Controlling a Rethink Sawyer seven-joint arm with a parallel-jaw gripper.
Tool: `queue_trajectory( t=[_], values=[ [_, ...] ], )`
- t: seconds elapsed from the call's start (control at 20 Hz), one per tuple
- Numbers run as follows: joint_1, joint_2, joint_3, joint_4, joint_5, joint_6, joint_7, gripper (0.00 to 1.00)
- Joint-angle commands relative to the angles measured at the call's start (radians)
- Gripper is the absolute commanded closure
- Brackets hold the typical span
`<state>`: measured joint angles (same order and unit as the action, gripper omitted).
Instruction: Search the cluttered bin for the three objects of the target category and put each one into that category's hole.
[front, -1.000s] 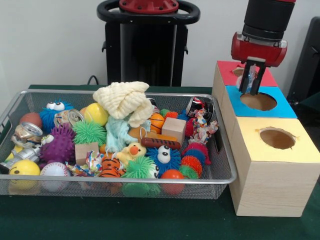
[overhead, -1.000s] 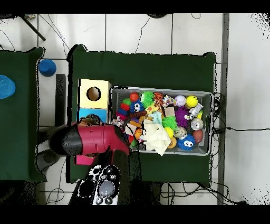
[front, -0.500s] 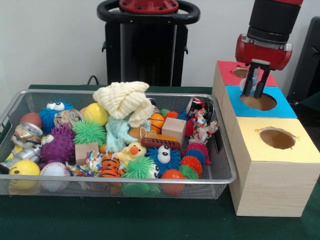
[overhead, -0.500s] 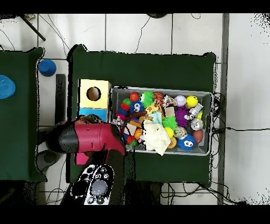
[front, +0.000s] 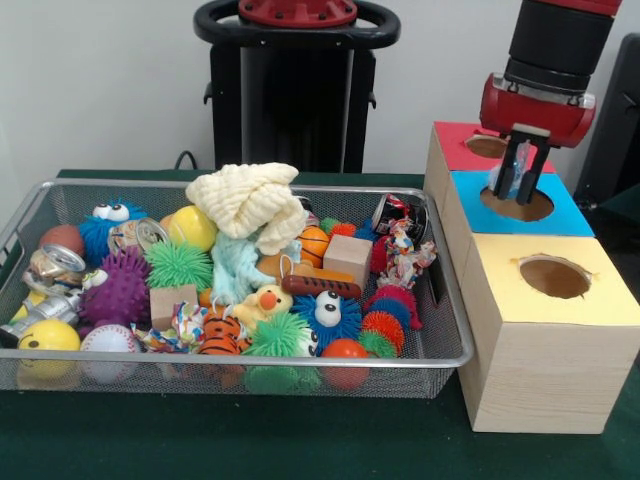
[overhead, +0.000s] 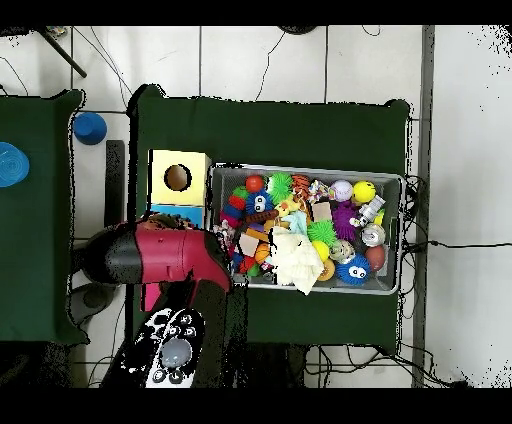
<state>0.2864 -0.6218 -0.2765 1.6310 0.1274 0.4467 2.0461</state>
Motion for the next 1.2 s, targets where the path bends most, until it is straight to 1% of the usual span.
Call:
queue_trajectory(
  t=[0.05,0.4,0.8,0.85,1.0,1.1,1.2],
  values=[
    [0.009,0.068,-0.008,-0.046,0.074,-0.039,0.278,1.00],
    [0.031,0.083,-0.028,-0.046,0.108,-0.050,0.277,1.00],
    [0.032,0.086,-0.033,-0.038,0.134,-0.054,0.256,1.00],
    [0.032,0.084,-0.031,-0.030,0.147,-0.049,0.257,0.00],
    [0.048,0.086,-0.054,-0.019,0.147,-0.079,0.276,0.00],
    [0.038,0.076,-0.039,0.000,0.158,-0.096,0.270,0.00],
    [0.036,0.079,-0.041,-0.001,0.152,-0.117,0.254,0.00]
  ],
)
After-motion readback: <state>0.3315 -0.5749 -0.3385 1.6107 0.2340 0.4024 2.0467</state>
